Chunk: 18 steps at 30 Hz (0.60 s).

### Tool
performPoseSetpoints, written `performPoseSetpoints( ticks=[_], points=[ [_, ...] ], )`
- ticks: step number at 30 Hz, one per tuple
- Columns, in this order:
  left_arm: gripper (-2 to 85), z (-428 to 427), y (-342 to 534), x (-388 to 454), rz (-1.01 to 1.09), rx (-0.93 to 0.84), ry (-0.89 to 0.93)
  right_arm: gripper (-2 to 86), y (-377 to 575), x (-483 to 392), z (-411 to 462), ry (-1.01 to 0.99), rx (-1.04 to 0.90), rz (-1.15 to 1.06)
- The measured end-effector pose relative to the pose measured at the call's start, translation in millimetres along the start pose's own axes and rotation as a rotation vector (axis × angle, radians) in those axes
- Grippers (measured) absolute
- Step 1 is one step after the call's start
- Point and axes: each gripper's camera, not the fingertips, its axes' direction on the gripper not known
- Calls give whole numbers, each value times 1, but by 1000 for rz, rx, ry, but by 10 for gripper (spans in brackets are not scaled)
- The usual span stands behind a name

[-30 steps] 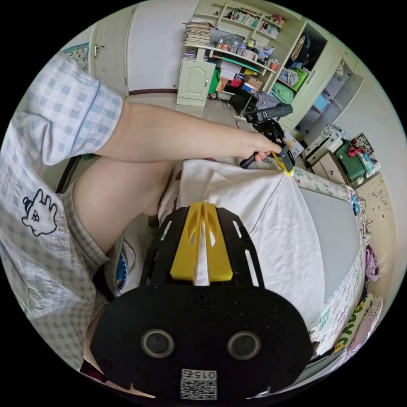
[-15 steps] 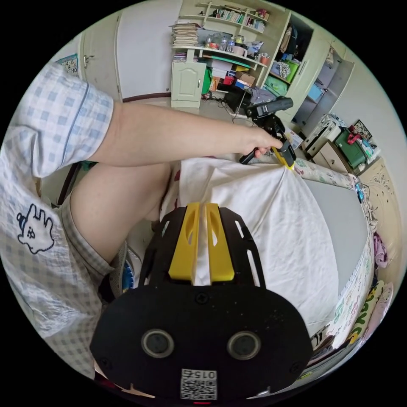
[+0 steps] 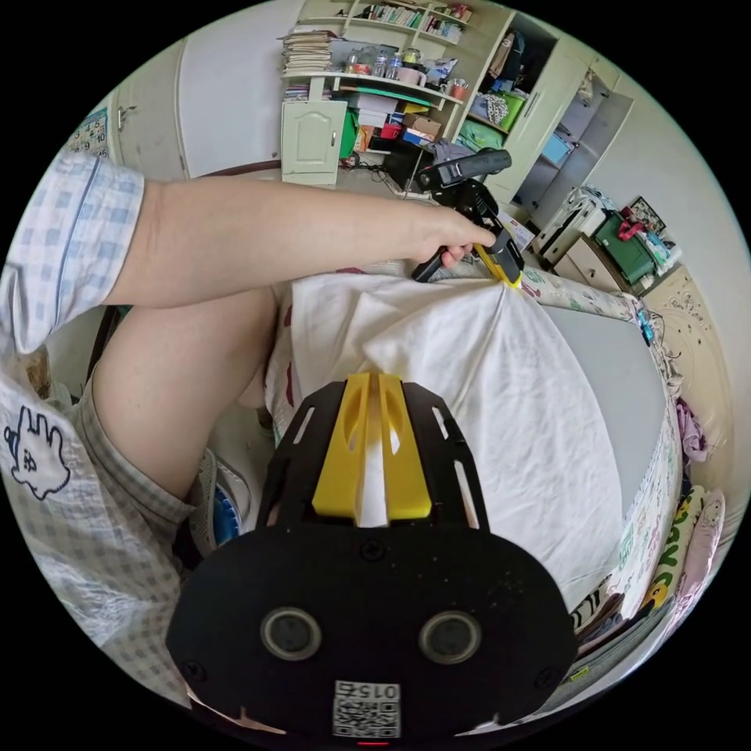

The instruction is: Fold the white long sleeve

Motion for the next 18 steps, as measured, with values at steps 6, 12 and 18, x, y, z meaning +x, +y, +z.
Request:
performPoseSetpoints(
  ticks=[6, 12, 18],
  points=[
    [29, 5, 2, 1, 2, -6, -5, 19, -11, 1, -11, 17, 13, -4],
    [32, 9, 5, 1, -4, -8, 6, 15, -30, 22, -29, -57, 8, 37],
    [31, 15, 9, 4, -3, -10, -4, -9, -54, 25, -42, -83, 18, 4]
  ],
)
